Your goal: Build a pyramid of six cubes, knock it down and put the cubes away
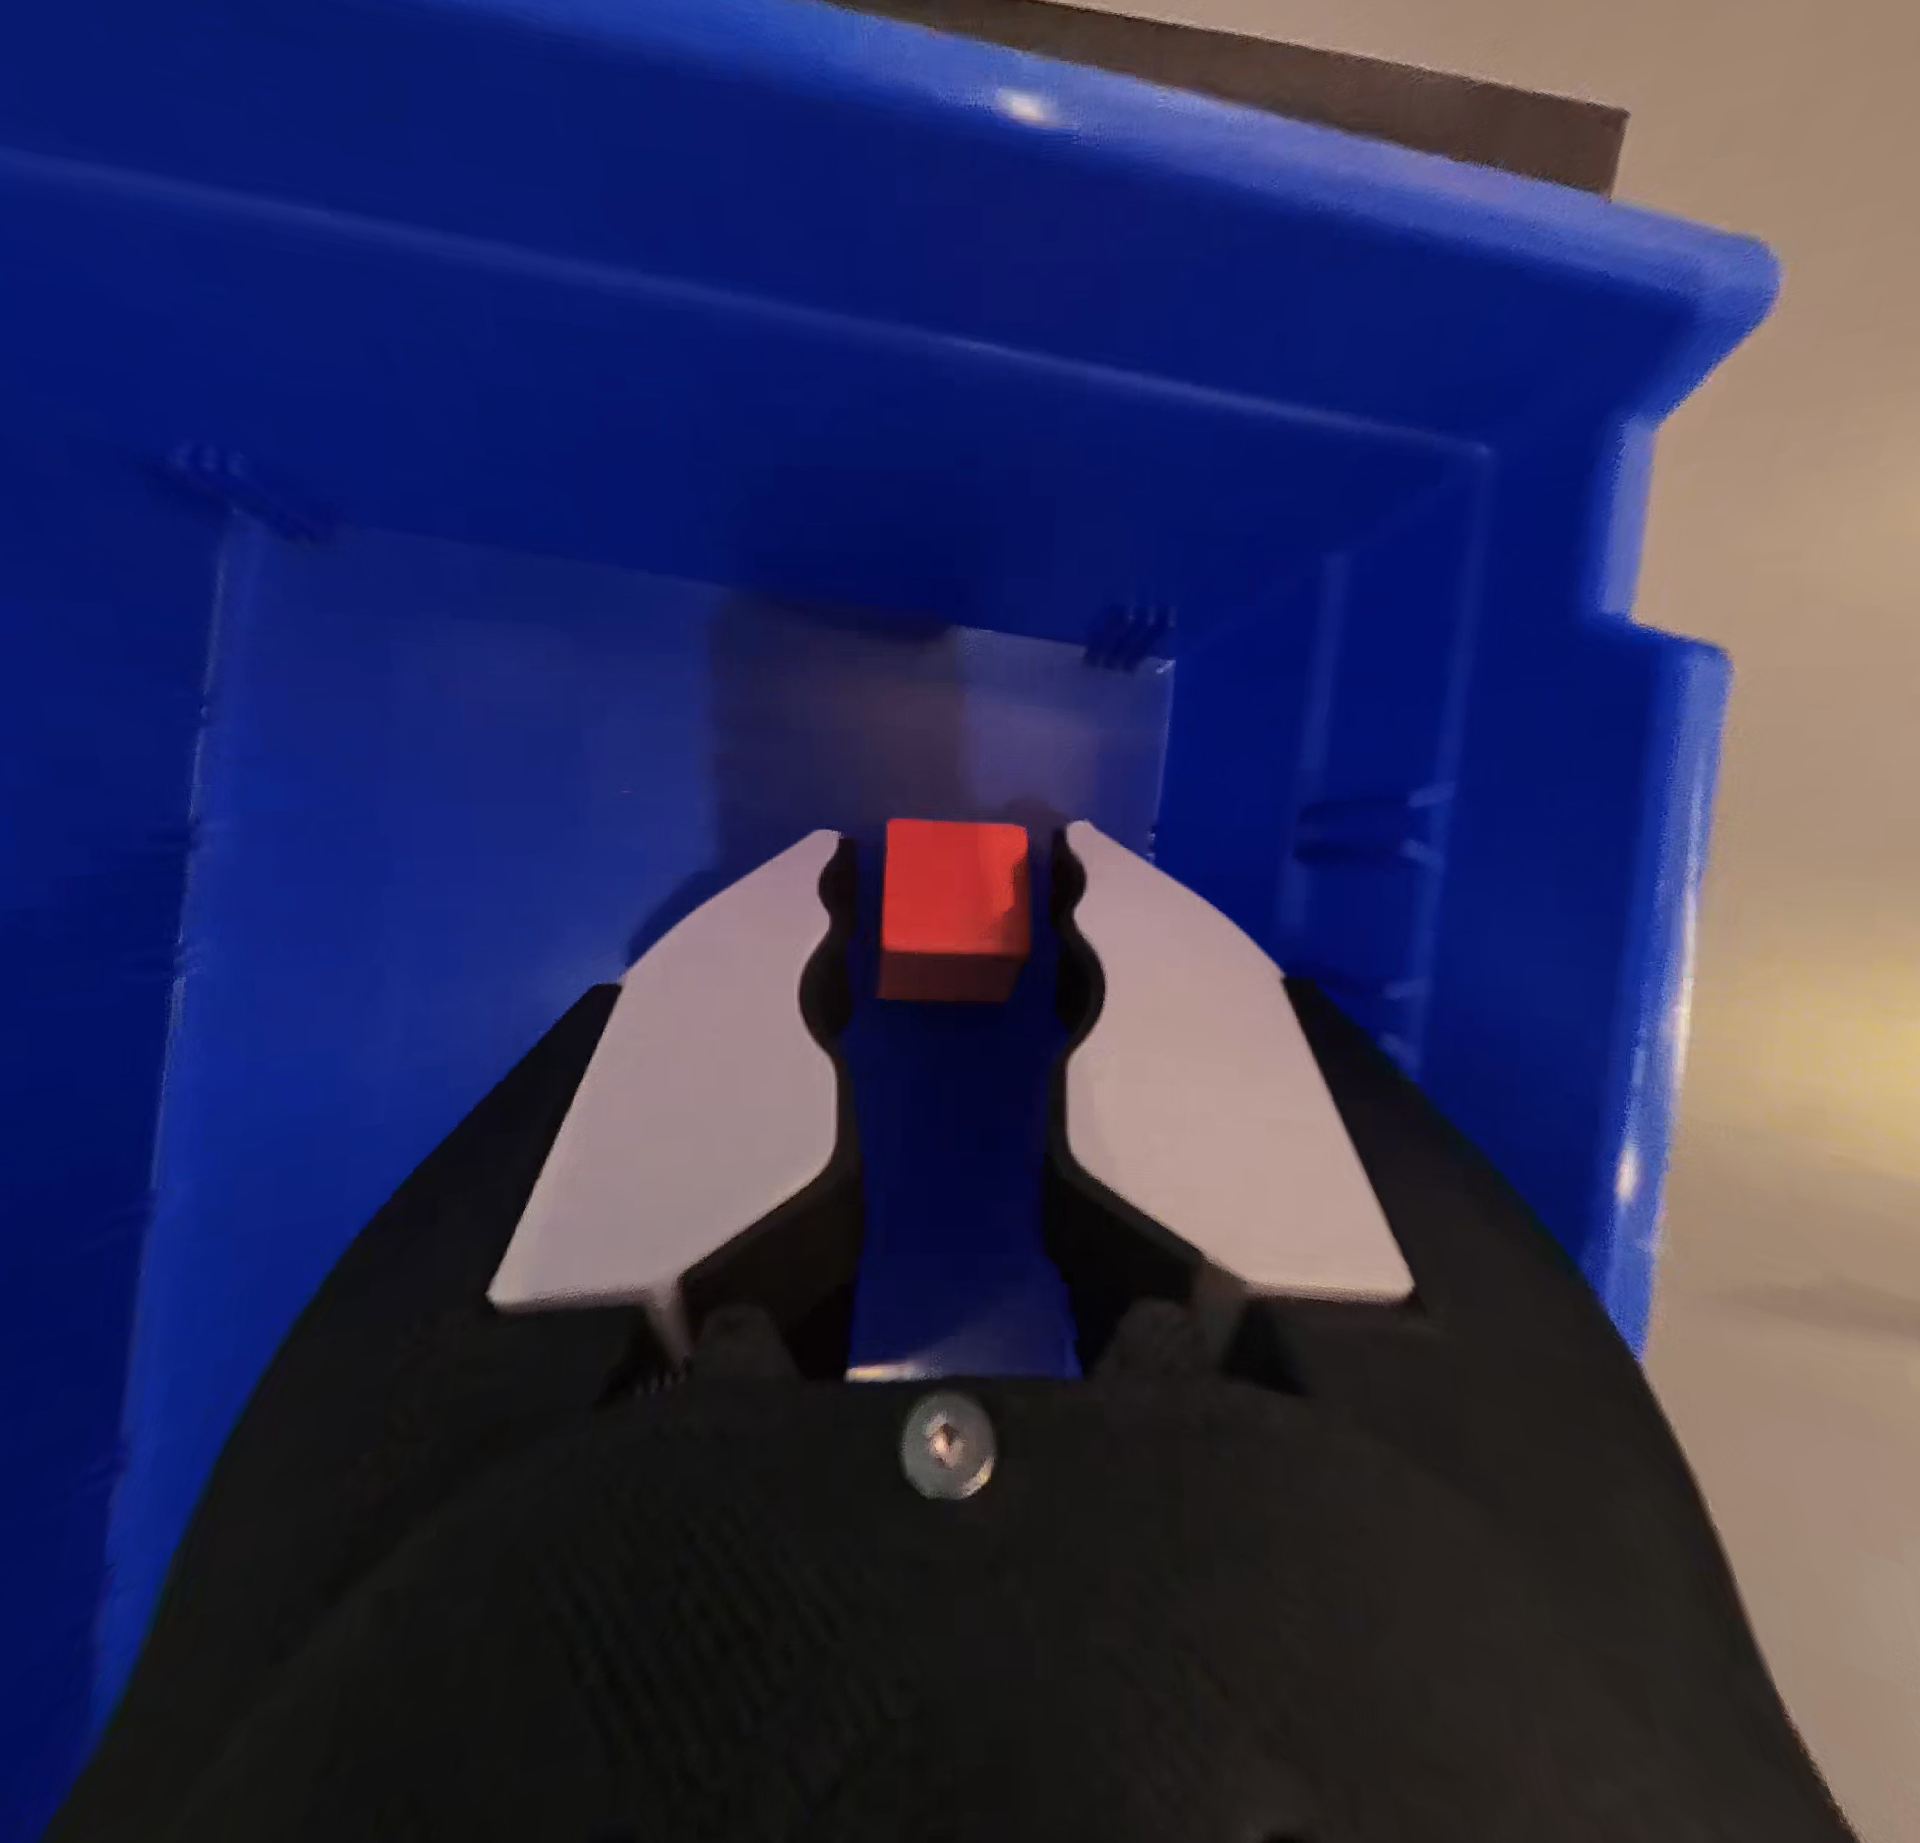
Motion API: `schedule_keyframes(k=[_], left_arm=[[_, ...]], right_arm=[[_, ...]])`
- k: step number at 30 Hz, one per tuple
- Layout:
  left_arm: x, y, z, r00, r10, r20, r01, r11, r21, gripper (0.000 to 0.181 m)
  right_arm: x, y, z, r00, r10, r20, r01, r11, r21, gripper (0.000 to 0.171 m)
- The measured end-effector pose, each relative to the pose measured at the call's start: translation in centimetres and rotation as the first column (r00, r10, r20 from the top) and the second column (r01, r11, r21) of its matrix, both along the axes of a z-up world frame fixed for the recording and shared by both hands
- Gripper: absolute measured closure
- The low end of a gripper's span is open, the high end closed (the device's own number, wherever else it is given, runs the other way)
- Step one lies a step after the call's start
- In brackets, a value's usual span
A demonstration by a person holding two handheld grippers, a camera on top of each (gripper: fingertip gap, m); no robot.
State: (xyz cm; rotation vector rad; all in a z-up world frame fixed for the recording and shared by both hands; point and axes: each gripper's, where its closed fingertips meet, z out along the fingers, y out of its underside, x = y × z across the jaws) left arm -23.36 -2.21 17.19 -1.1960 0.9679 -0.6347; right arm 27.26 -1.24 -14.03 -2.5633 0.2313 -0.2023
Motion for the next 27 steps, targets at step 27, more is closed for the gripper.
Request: schedule_keyframes(k=[27], left_arm=[[0.2, -0.7, -0.7, 0.997, -0.024, -0.072, 0.025, 1.000, 0.013, 0.181]], right_arm=[[-24.4, 8.4, -1.2, 0.424, 0.906, -0.007, -0.833, 0.387, -0.396, 0.126]])
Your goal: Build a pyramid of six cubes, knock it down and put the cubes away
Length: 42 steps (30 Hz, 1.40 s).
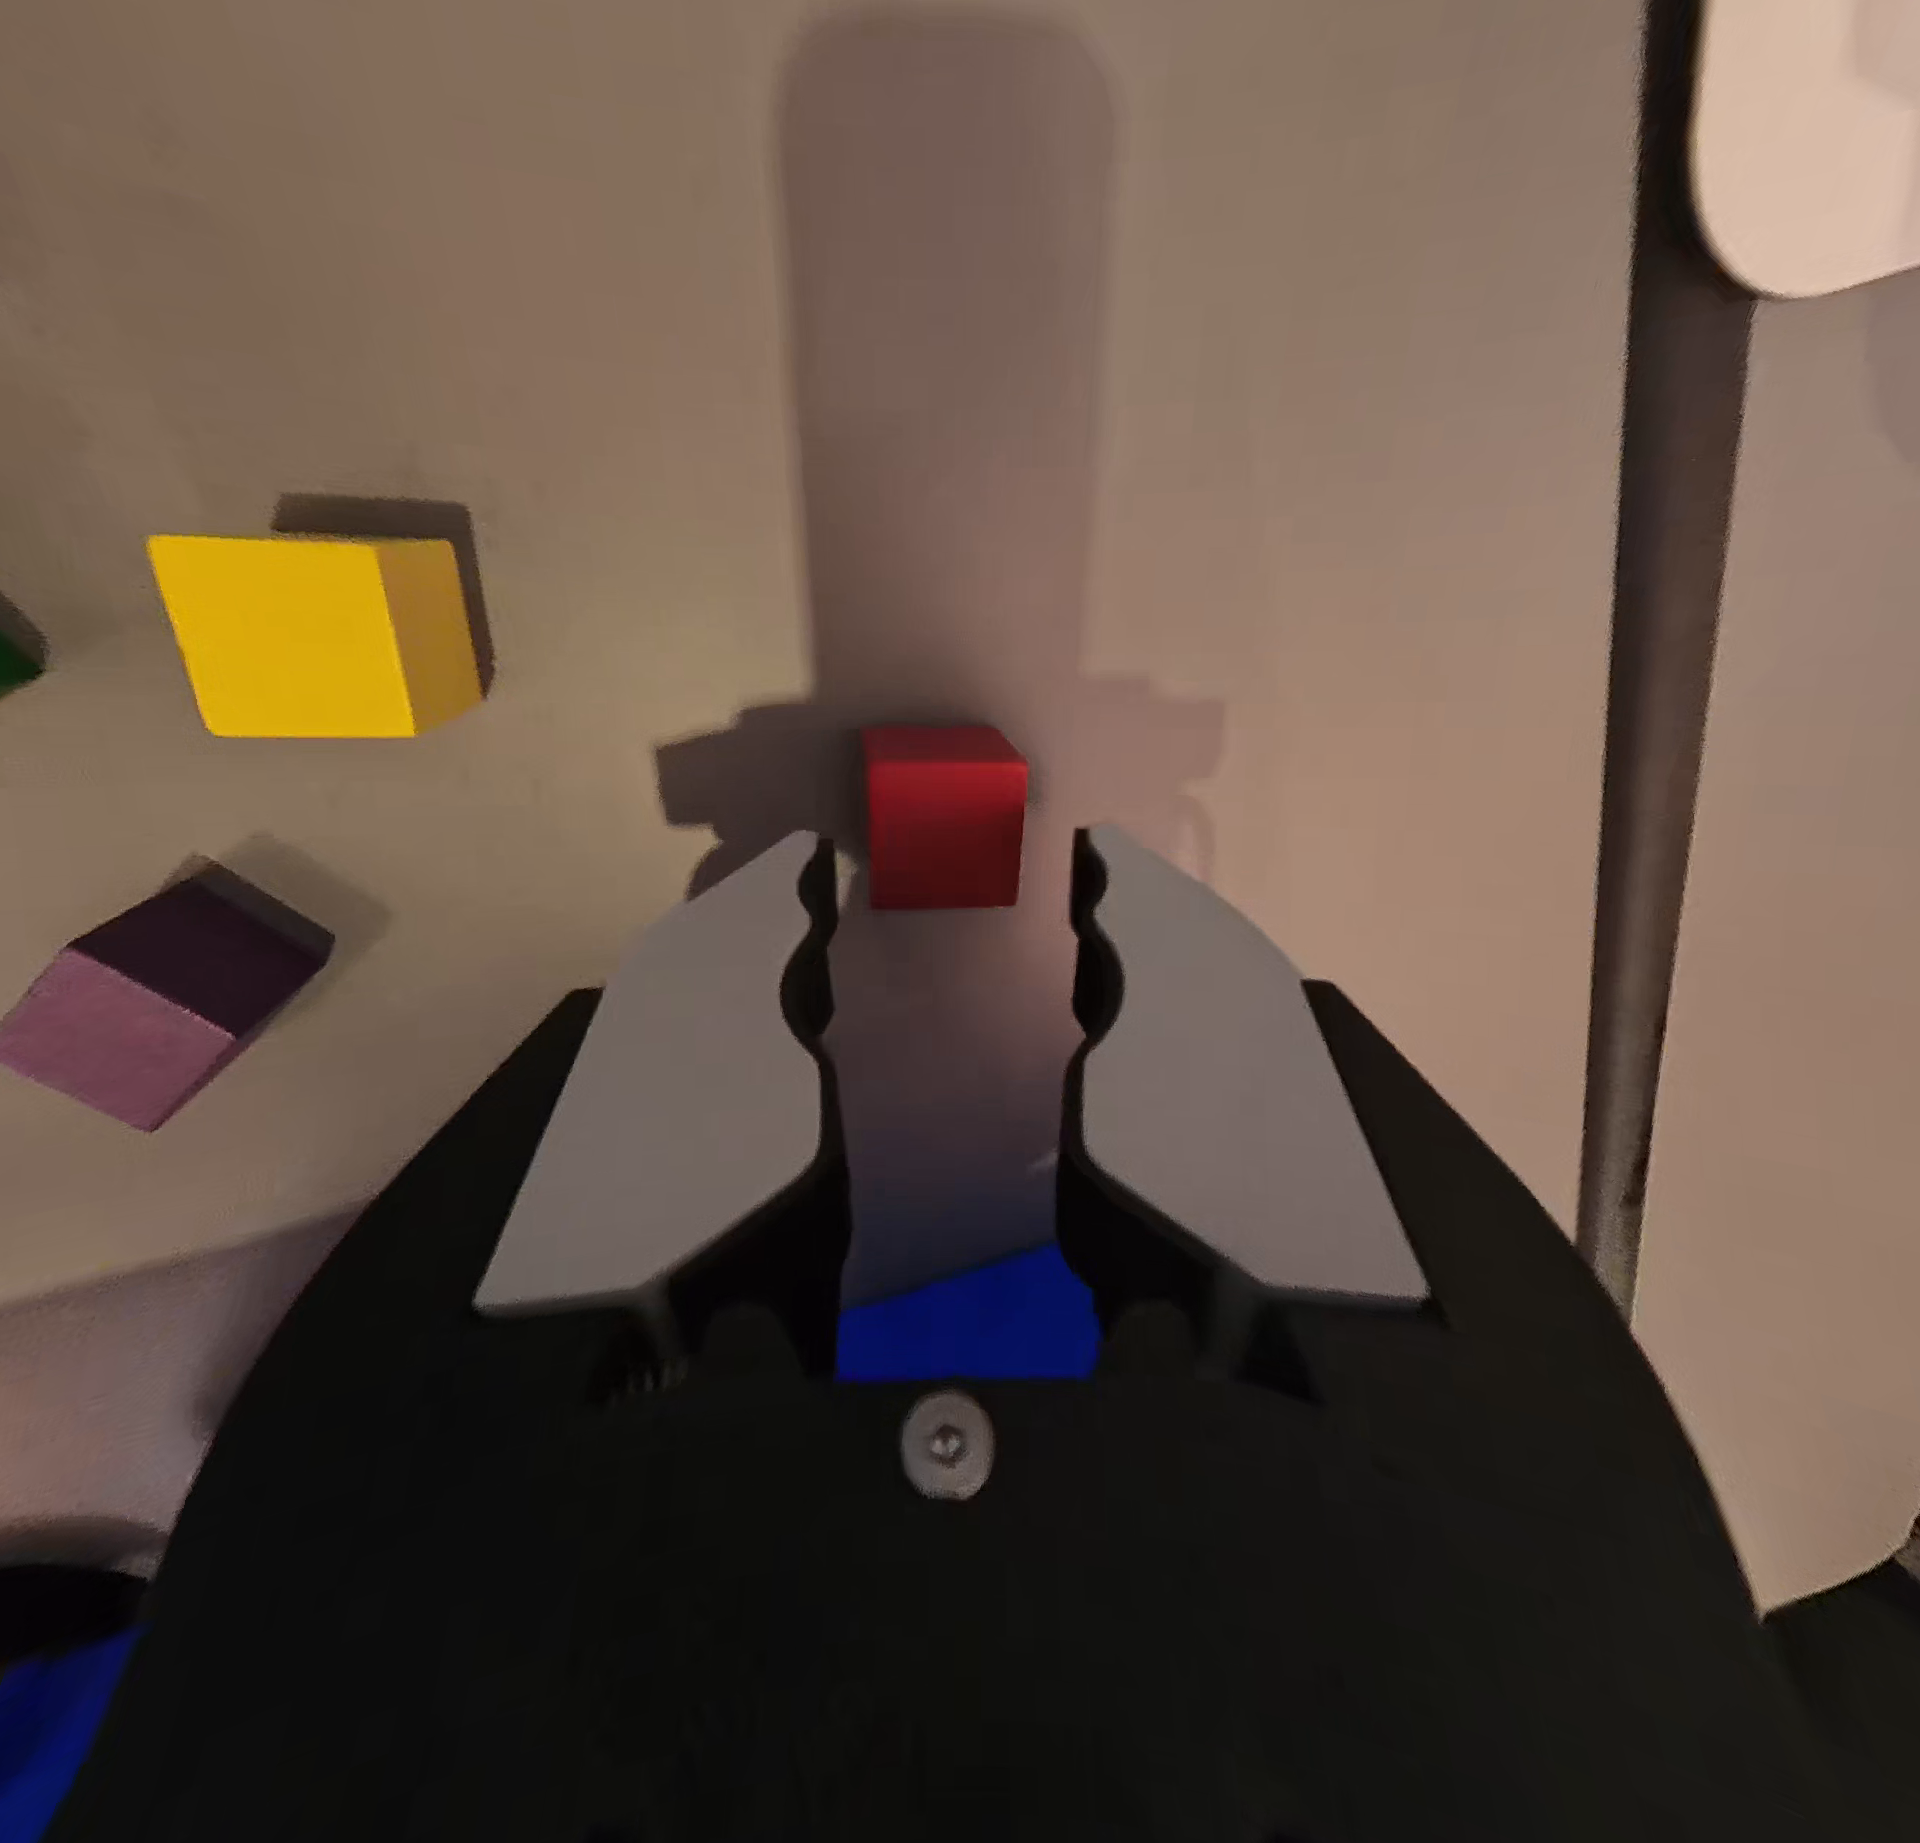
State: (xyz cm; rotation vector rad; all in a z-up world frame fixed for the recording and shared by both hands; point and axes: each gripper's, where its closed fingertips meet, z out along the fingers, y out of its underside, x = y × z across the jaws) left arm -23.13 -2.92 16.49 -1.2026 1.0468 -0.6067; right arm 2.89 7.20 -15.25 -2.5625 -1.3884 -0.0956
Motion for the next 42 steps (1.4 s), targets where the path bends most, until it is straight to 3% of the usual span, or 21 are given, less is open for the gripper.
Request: schedule_keyframes(k=[1, 4, 7, 11, 13, 15, 17, 20, 23, 28, 31, 33, 35, 37, 39, 42], left_arm=[[0.0, 0.0, -0.1, 1.000, 0.000, -0.002, 0.000, 1.000, -0.001, 0.181], [0.2, 0.3, -0.4, 1.000, 0.001, -0.015, -0.001, 1.000, -0.008, 0.181], [0.3, 0.3, -0.6, 1.000, 0.002, -0.026, -0.003, 1.000, -0.011, 0.181], [0.4, 0.1, -0.5, 1.000, 0.004, -0.027, -0.004, 1.000, 0.001, 0.181], [0.5, -0.1, -0.5, 1.000, -0.001, -0.027, 0.001, 1.000, 0.001, 0.181], [0.9, -0.2, -0.6, 0.999, -0.009, -0.038, 0.009, 1.000, 0.002, 0.181], [1.4, -0.2, -1.0, 0.998, -0.014, -0.057, 0.014, 1.000, 0.001, 0.181], [1.9, -0.1, -1.8, 0.995, -0.012, -0.096, 0.012, 1.000, -0.003, 0.181], [2.3, -0.1, -2.2, 0.994, -0.012, -0.112, 0.011, 1.000, -0.003, 0.181], [2.7, 0.0, -2.7, 0.992, -0.011, -0.126, 0.010, 1.000, -0.007, 0.181], [2.5, 0.3, -2.6, 0.993, -0.005, -0.120, 0.003, 1.000, -0.015, 0.181], [2.4, 0.4, -2.6, 0.994, 0.001, -0.113, -0.003, 1.000, -0.023, 0.181], [2.4, 0.6, -2.6, 0.994, 0.006, -0.112, -0.009, 1.000, -0.027, 0.181], [2.5, 0.7, -2.7, 0.993, 0.009, -0.117, -0.012, 1.000, -0.025, 0.181], [2.7, 0.7, -2.9, 0.992, 0.010, -0.124, -0.013, 1.000, -0.026, 0.181], [2.8, 0.5, -3.0, 0.990, 0.011, -0.139, -0.013, 1.000, -0.015, 0.181]], right_arm=[[0.1, -0.1, -0.2, 1.000, -0.001, 0.010, 0.002, 1.000, -0.011, 0.138], [-0.8, 0.2, 1.2, 0.999, 0.028, -0.019, -0.027, 0.999, 0.045, 0.142], [-1.8, 0.5, 6.2, 0.993, 0.040, -0.115, -0.013, 0.974, 0.228, 0.142], [1.9, -1.3, 16.7, 0.949, -0.042, -0.313, 0.211, 0.821, 0.530, 0.142], [7.1, -3.1, 19.2, 0.901, -0.180, -0.394, 0.392, 0.723, 0.569, 0.143], [12.9, -4.9, 17.4, 0.829, -0.385, -0.405, 0.552, 0.673, 0.492, 0.143], [16.3, -6.8, 12.5, 0.744, -0.549, -0.380, 0.662, 0.680, 0.315, 0.142], [18.5, -8.4, 6.0, 0.698, -0.664, -0.267, 0.714, 0.674, 0.190, 0.141], [18.6, -9.2, 2.3, 0.678, -0.707, -0.200, 0.733, 0.672, 0.105, 0.141], [19.3, -9.4, 0.6, 0.670, -0.730, -0.135, 0.742, 0.664, 0.094, 0.139], [19.4, -8.7, 2.8, 0.649, -0.734, -0.199, 0.760, 0.635, 0.138, 0.129], [17.9, -7.4, 7.2, 0.652, -0.695, -0.304, 0.758, 0.611, 0.228, 0.124], [13.4, -5.7, 13.0, 0.701, -0.548, -0.456, 0.708, 0.613, 0.351, 0.123], [6.3, -4.9, 16.8, 0.781, -0.331, -0.529, 0.581, 0.697, 0.421, 0.124], [0.4, -4.9, 16.7, 0.835, -0.233, -0.499, 0.459, 0.795, 0.397, 0.123], [-4.7, -5.1, 12.5, 0.906, -0.209, -0.368, 0.323, 0.903, 0.283, 0.118]])
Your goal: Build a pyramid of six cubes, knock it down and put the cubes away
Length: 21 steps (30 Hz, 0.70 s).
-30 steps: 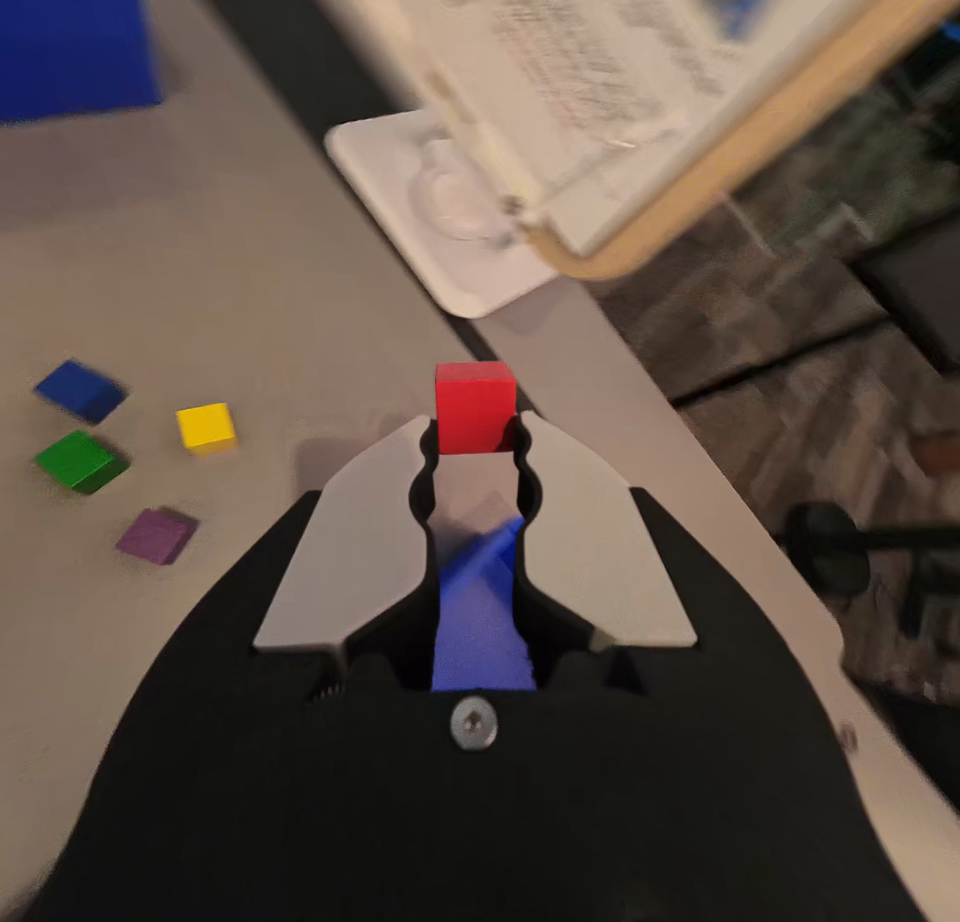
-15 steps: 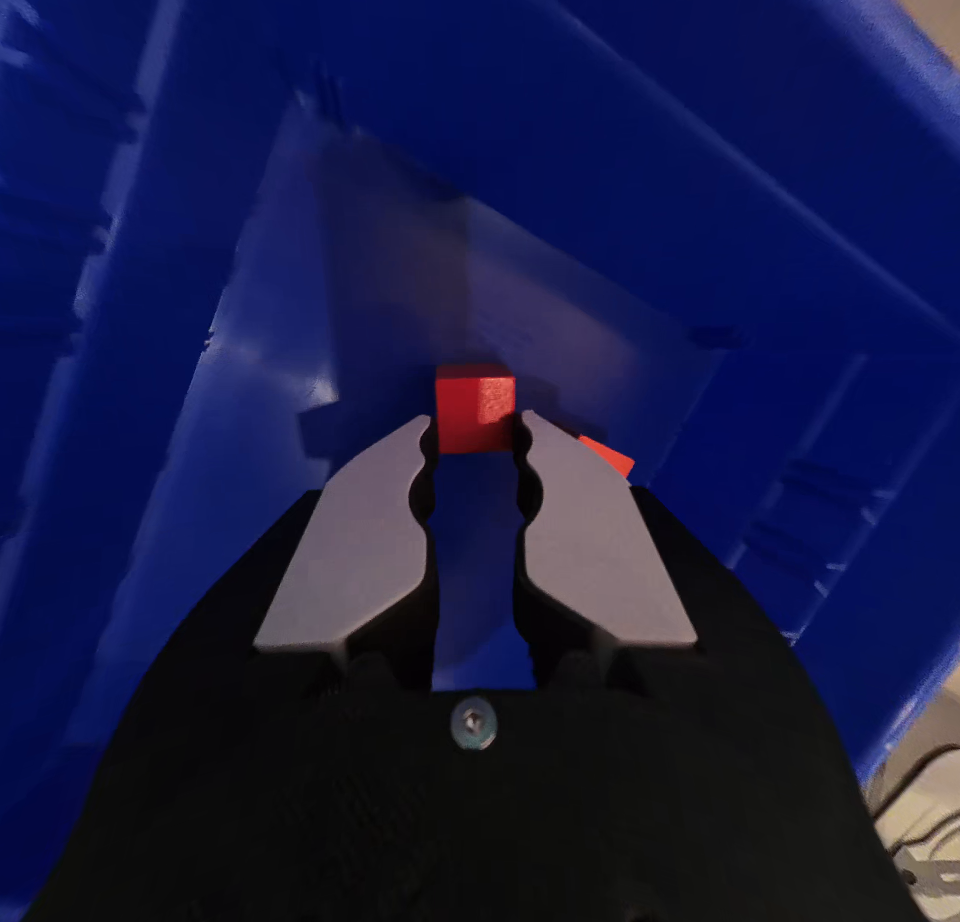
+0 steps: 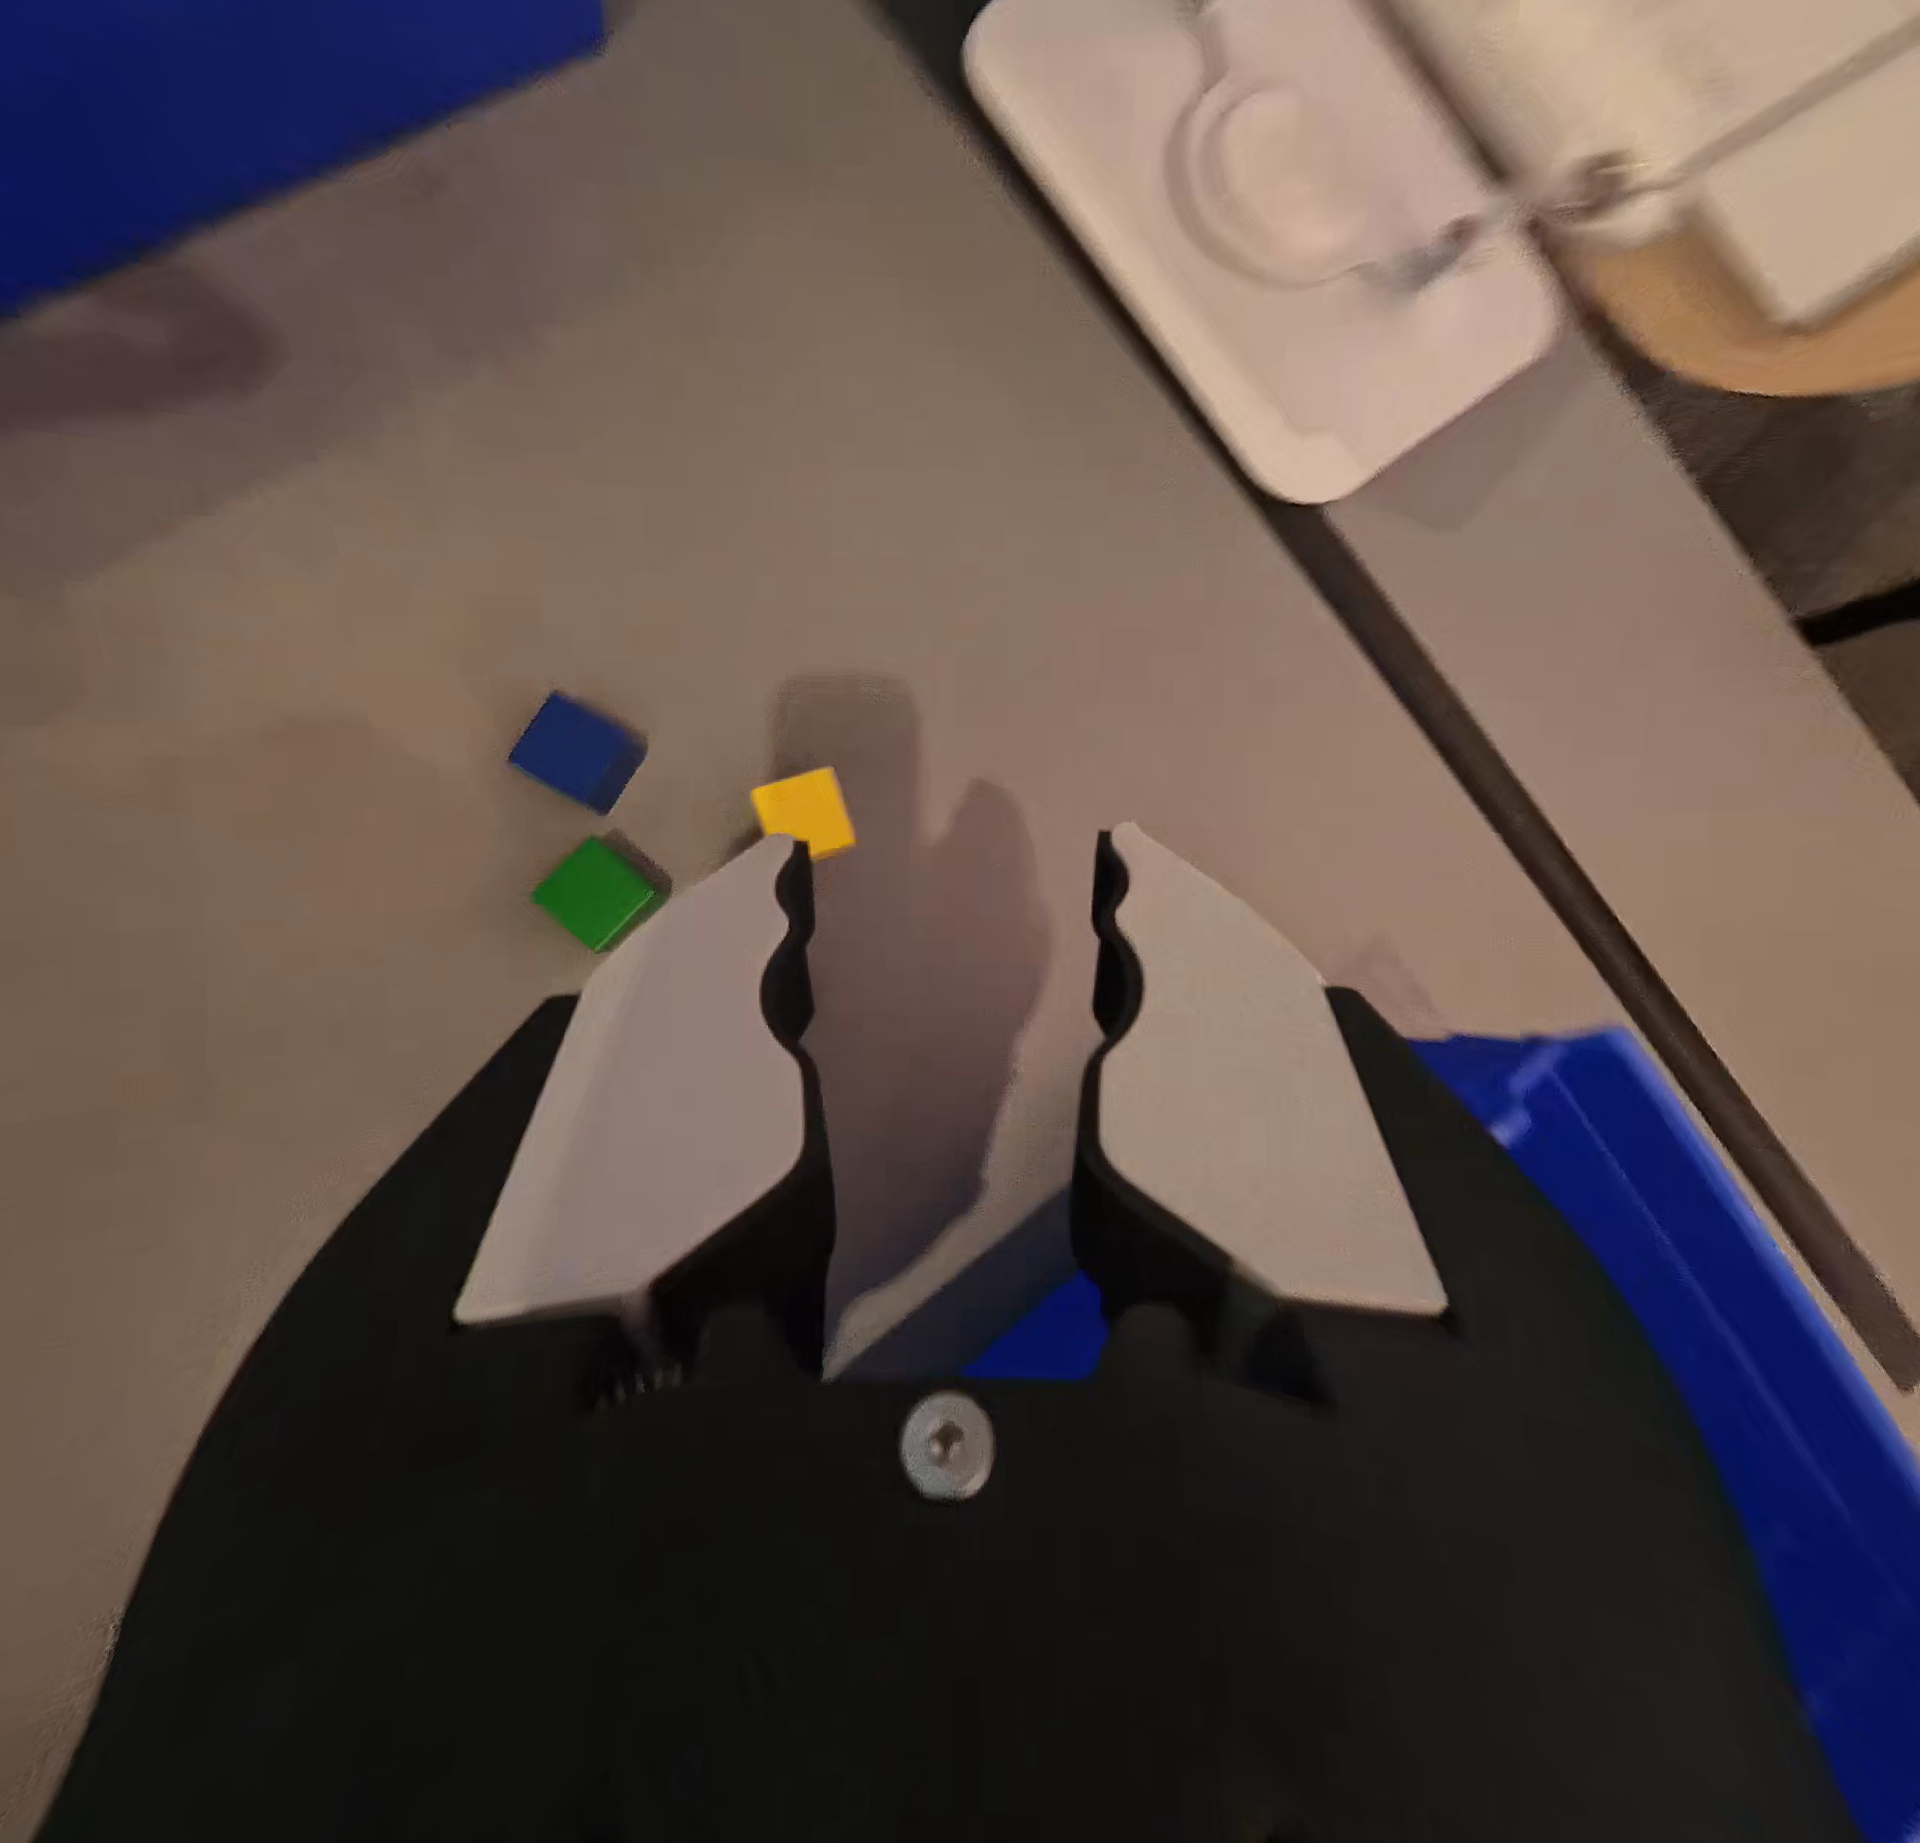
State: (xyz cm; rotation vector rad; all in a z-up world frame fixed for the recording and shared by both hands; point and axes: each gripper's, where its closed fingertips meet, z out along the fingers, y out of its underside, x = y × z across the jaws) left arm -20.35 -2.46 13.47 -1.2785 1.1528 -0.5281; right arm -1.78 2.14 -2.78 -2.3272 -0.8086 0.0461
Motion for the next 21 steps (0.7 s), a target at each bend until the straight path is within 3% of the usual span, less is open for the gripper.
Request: schedule_keyframes(k=[3, 6, 10, 11, 13, 16, 18, 21], left_arm=[[0.0, -0.3, 0.0, 1.000, -0.005, -0.005, 0.005, 1.000, 0.001, 0.181], [0.2, -0.6, -0.2, 1.000, -0.022, -0.013, 0.022, 1.000, -0.009, 0.181], [0.2, -0.5, -0.4, 0.999, -0.024, -0.029, 0.023, 1.000, -0.016, 0.181], [0.2, -0.5, -0.5, 0.999, -0.024, -0.031, 0.023, 1.000, -0.017, 0.181], [0.2, -0.5, -0.5, 0.999, -0.023, -0.033, 0.023, 1.000, -0.017, 0.181], [0.0, -0.4, -0.3, 0.999, -0.018, -0.027, 0.018, 1.000, -0.017, 0.181], [-0.2, -0.4, -0.2, 1.000, -0.015, -0.019, 0.015, 1.000, -0.016, 0.181], [-0.3, -0.3, -0.1, 1.000, -0.008, -0.017, 0.008, 1.000, -0.014, 0.181]], right_arm=[[-2.8, 0.4, -4.4, 0.979, 0.171, 0.110, -0.165, 0.984, -0.064, 0.122], [-3.2, 0.5, -8.5, 0.964, 0.199, 0.177, -0.164, 0.967, -0.193, 0.121], [-3.5, 0.8, -11.6, 0.949, 0.209, 0.235, -0.144, 0.954, -0.265, 0.122], [-3.4, 0.9, -11.9, 0.947, 0.206, 0.247, -0.137, 0.953, -0.270, 0.135], [-3.8, 0.6, -11.7, 0.958, 0.203, 0.200, -0.141, 0.948, -0.285, 0.143], [-4.3, 0.8, -7.2, 0.976, 0.176, 0.129, -0.154, 0.975, -0.163, 0.143], [-4.3, 0.9, -1.4, 0.988, 0.144, 0.047, -0.145, 0.989, 0.017, 0.143], [-0.8, 0.7, 6.8, 0.999, 0.030, -0.040, -0.019, 0.966, 0.256, 0.143]])
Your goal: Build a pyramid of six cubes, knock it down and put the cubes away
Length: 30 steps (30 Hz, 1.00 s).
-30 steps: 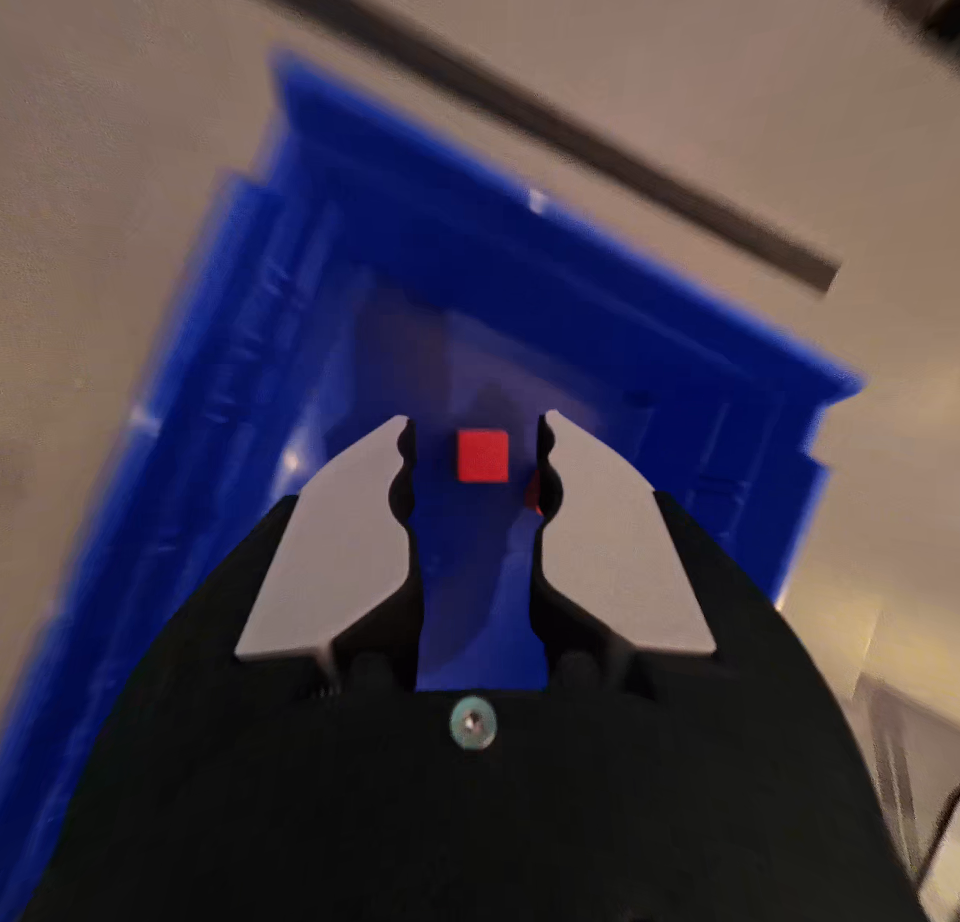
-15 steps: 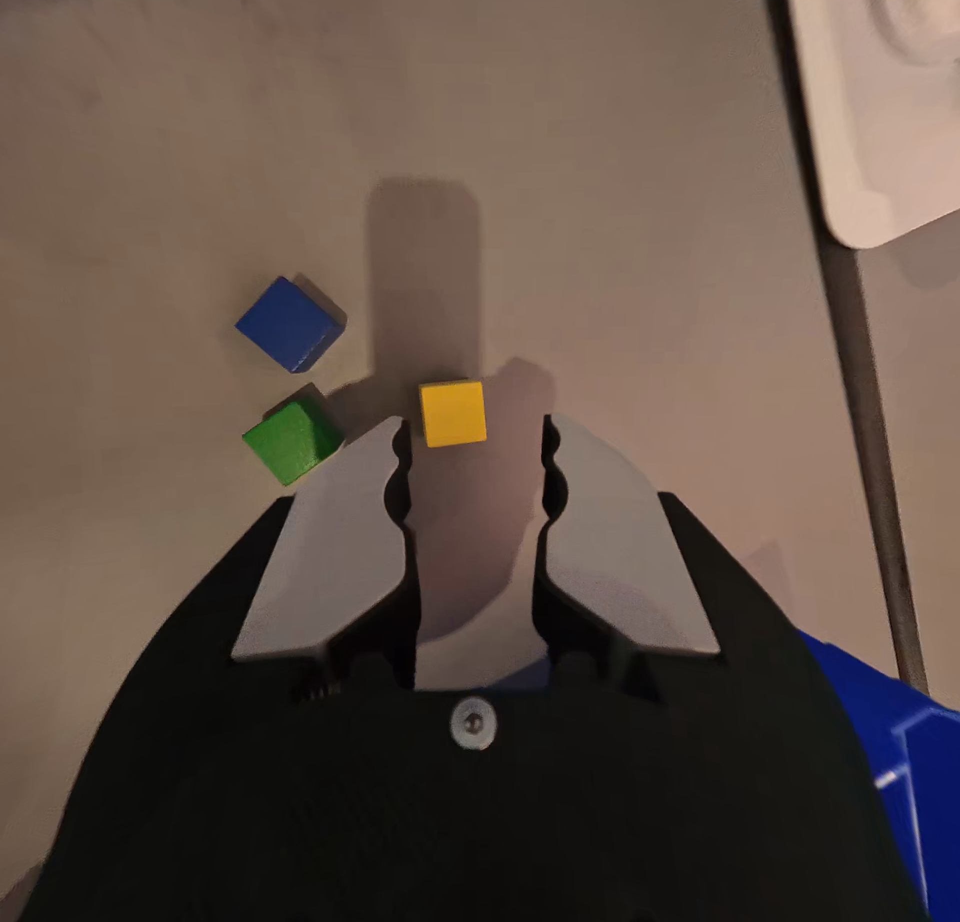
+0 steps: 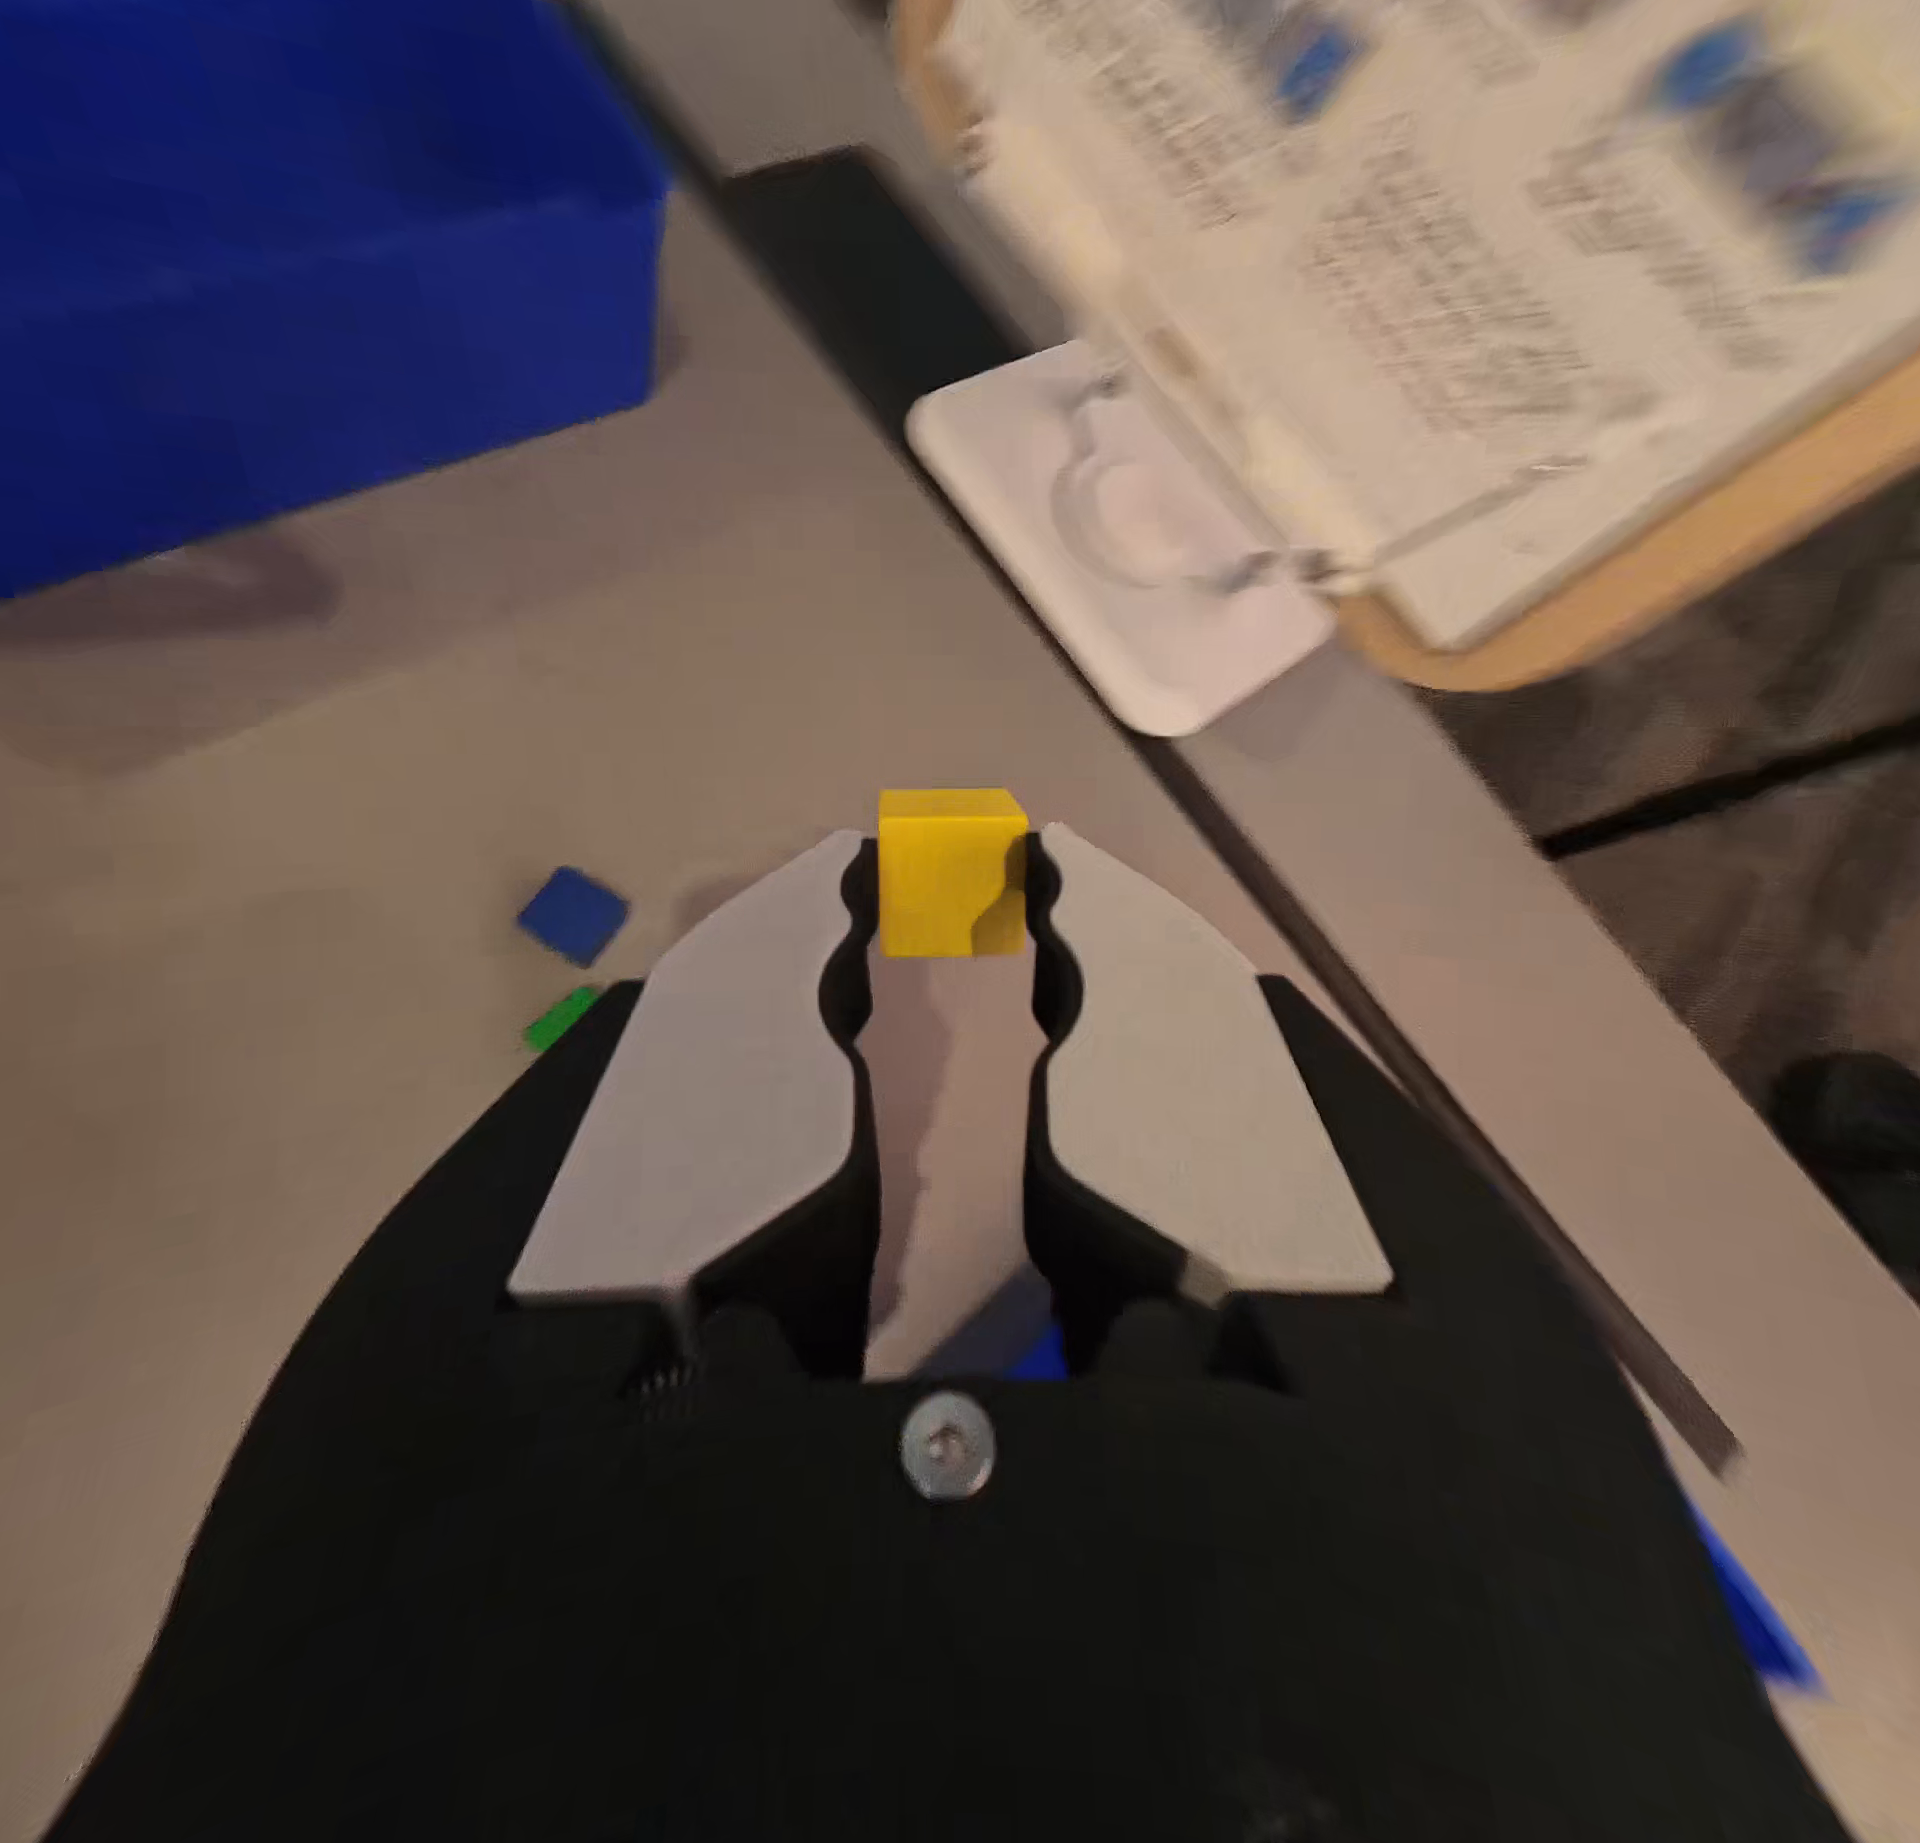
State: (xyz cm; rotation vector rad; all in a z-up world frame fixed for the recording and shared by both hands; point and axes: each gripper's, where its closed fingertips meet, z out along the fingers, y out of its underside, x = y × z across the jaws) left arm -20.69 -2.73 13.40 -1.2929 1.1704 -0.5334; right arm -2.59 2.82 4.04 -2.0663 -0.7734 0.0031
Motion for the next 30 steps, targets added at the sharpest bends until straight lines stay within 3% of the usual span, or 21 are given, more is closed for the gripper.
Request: schedule_keyframes(k=[2, 4, 9, 14, 18, 21, 23, 26, 28, 30], left_arm=[[0.0, 0.0, 0.0, 1.000, 0.001, -0.002, -0.001, 1.000, 0.001, 0.181], [0.1, -0.2, 0.0, 1.000, 0.000, -0.008, 0.000, 1.000, 0.006, 0.181], [0.4, -0.6, -0.1, 1.000, -0.011, -0.019, 0.011, 1.000, 0.011, 0.181], [0.6, -0.6, -0.4, 0.999, -0.013, -0.029, 0.013, 1.000, 0.004, 0.181], [0.7, -0.5, -0.6, 0.999, -0.013, -0.039, 0.013, 1.000, 0.004, 0.181], [0.5, -0.3, -0.6, 0.999, -0.008, -0.036, 0.009, 1.000, 0.002, 0.181], [0.4, -0.2, -0.6, 0.999, -0.006, -0.032, 0.006, 1.000, -0.001, 0.181], [0.5, 0.1, -0.7, 0.999, -0.001, -0.036, 0.001, 1.000, -0.005, 0.181], [0.7, 0.1, -0.9, 0.999, 0.002, -0.046, -0.002, 1.000, -0.006, 0.181], [0.8, 0.1, -1.2, 0.998, 0.001, -0.057, -0.002, 1.000, -0.003, 0.181]], right_arm=[[4.8, -0.4, 2.1, 0.991, -0.137, 0.009, 0.136, 0.990, 0.040, 0.143], [10.2, -0.8, 1.4, 0.958, -0.283, 0.042, 0.283, 0.959, 0.007, 0.143], [18.4, -2.7, -7.5, 0.877, -0.478, 0.054, 0.476, 0.846, -0.239, 0.143], [19.8, -3.7, -14.5, 0.868, -0.496, 0.016, 0.462, 0.794, -0.395, 0.142], [20.4, -3.9, -17.7, 0.865, -0.498, 0.060, 0.471, 0.763, -0.443, 0.141], [21.6, -3.6, -14.7, 0.823, -0.567, 0.037, 0.543, 0.766, -0.345, 0.137], [20.9, -3.1, -9.2, 0.815, -0.575, -0.066, 0.558, 0.811, -0.175, 0.134], [15.9, -3.2, -1.1, 0.882, -0.433, -0.185, 0.450, 0.891, 0.059, 0.126], [10.4, -3.7, 0.3, 0.947, -0.263, -0.186, 0.280, 0.957, 0.073, 0.124], [5.4, -4.9, -2.4, 0.973, -0.152, -0.171, 0.136, 0.985, -0.102, 0.115]])
